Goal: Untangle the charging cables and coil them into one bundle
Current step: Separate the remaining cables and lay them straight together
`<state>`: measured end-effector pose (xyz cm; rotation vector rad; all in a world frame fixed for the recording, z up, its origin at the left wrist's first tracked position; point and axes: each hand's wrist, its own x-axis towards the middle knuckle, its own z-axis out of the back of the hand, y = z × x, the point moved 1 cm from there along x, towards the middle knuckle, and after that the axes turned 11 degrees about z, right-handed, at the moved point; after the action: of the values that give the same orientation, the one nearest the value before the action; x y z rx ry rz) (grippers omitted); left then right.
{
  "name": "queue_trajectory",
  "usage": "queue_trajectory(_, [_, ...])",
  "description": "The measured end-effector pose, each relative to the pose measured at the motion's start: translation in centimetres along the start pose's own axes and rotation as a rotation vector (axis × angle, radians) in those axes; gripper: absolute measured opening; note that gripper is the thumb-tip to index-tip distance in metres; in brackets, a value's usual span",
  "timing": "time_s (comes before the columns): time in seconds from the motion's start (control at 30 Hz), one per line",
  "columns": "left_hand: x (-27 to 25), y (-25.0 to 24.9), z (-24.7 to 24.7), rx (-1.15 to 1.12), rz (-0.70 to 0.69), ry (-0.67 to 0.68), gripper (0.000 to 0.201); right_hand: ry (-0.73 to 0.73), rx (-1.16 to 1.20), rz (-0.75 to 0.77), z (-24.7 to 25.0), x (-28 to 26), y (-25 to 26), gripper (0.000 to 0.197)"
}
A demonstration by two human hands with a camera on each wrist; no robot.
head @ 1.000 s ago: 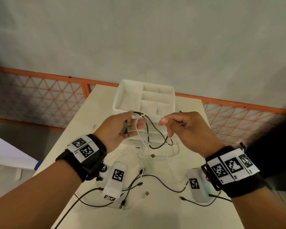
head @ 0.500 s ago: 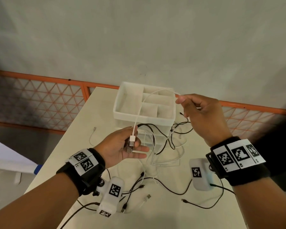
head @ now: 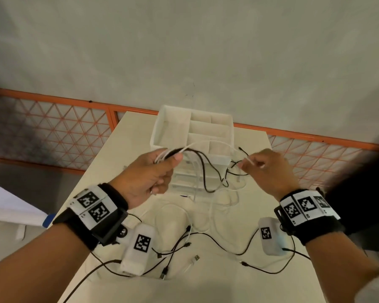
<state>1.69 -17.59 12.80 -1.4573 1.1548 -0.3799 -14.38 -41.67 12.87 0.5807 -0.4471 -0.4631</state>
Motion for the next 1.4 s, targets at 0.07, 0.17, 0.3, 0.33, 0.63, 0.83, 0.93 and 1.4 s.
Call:
queue_trajectory(0.07, [-0.4, -1.5, 0.0, 0.042, -0.078, 0.007, 0.013, 0.175, -0.189, -0.183, -0.9, -0.4, -2.6, 0.028])
queue_trajectory(0.17, [-0.5, -1.8, 0.4, 0.184, -0.084, -0.021, 0.022, 0.143, -0.050, -0.367, -1.5, 0.1, -4.3, 0.029])
queue_trajectory(0.3, [-0.2, 1.0, 1.1, 0.361, 0.105, -0.069, 0.017, -0.190, 0.319, -0.306, 0.9, 2.6, -1.9, 0.023])
queue_trajectory(0.33, [-0.1, 1.6, 1.2, 0.404, 0.125, -0.085, 0.019, -0.234, 0.340, -0.250, 1.6, 3.1, -1.4, 0.024])
queue_trajectory(0.63, [1.7, 3.3, 1.2, 0.293, 0.078, -0.331, 0.032, 0.053, 0.018, -0.203, -1.1, 1.6, -5.3, 0.031])
queue_trajectory(0.83, [1.8, 2.5, 0.4, 0.273, 0.099, -0.242, 0.026, 0.234, 0.004, -0.159, -3.0, -2.4, -2.8, 0.067])
queue_trajectory(0.93, [1.5, 2.1, -2.0, 0.378, 0.089, -0.078, 0.026, 0.315, 0.219, 0.049, -4.2, -3.4, 3.8, 0.078])
queue_trajectory(1.4, [-0.4, 5.8, 0.2, 1.189, 0.122, -0.251, 0.052, -0.284, -0.105, 0.146, -5.5, -3.2, 0.0, 0.013])
